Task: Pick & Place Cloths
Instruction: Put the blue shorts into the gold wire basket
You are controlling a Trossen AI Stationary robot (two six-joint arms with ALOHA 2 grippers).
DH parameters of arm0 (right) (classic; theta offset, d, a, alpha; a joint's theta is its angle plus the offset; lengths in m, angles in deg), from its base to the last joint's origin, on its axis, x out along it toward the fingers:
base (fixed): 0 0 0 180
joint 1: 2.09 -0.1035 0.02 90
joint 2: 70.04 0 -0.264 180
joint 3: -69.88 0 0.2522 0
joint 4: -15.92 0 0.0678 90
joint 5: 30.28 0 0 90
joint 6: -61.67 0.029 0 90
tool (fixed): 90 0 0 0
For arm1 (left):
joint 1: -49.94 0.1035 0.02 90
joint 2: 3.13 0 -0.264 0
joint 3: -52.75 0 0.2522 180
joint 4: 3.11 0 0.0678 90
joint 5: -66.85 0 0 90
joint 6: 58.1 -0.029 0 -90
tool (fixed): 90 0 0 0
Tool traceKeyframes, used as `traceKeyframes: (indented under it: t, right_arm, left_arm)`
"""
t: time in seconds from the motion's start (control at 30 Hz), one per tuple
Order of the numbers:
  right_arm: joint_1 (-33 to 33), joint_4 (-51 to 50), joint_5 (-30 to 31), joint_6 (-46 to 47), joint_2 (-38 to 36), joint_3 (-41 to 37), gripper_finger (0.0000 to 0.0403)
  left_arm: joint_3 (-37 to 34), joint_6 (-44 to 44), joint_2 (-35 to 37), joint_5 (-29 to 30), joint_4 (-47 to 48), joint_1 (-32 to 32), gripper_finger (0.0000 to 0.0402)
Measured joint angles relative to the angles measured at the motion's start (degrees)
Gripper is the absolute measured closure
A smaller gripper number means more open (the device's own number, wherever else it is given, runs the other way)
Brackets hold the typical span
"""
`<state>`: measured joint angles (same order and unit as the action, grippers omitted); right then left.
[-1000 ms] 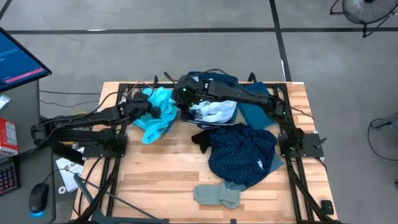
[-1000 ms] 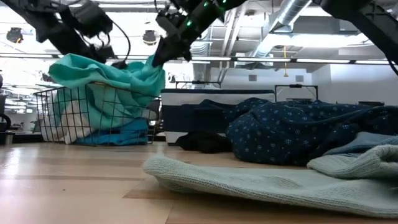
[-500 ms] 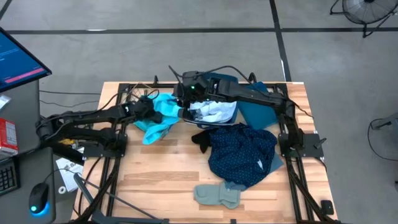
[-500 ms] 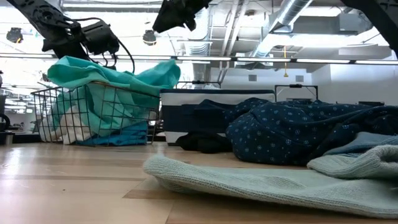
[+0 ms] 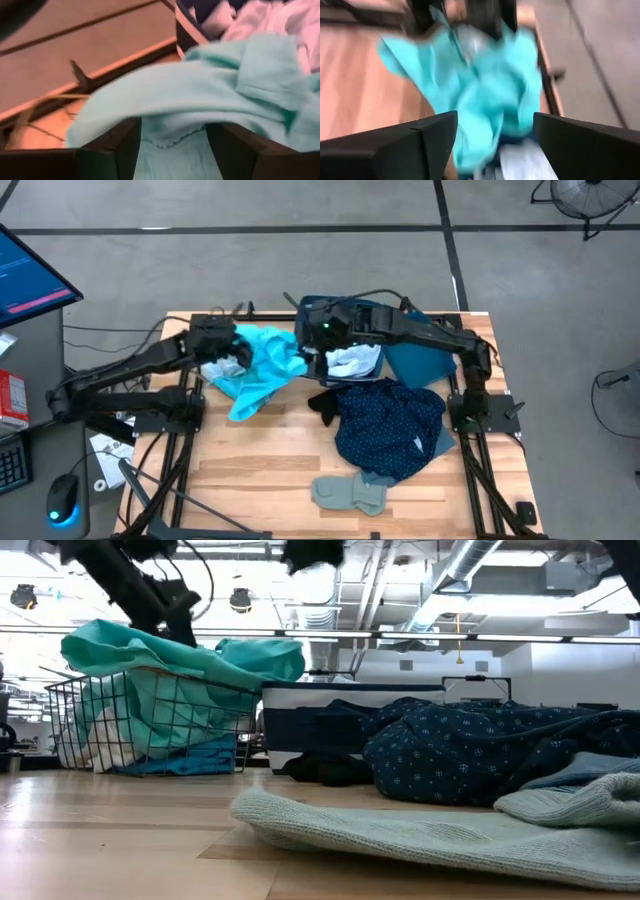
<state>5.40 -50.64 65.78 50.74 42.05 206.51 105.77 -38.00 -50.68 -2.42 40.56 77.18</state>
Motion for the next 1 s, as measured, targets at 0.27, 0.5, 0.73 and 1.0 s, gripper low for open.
traceKeyframes:
  t: [0.27,0.5,0.73,1.0]
  right_arm:
    - [2.4,-1.2,-1.6,3.4,3.3,-6.4,0.0148]
    - [2.1,2.4,-1.5,5.2,6.8,-6.4,0.0148]
    - [-0.2,10.1,-0.5,9.7,13.0,-6.5,0.0149]
    - [-2.4,12.8,1.3,12.4,18.5,-0.6,0.0348]
  left_arm:
    - [6.7,5.0,4.3,-1.6,9.1,-1.4,0.0225]
    - [14.2,7.4,7.0,-10.1,10.2,-6.5,0.0262]
    - [22.2,6.0,7.5,-10.2,9.8,-12.6,0.0341]
    - [27.8,3.7,7.4,-10.0,9.4,-16.0,0.0399]
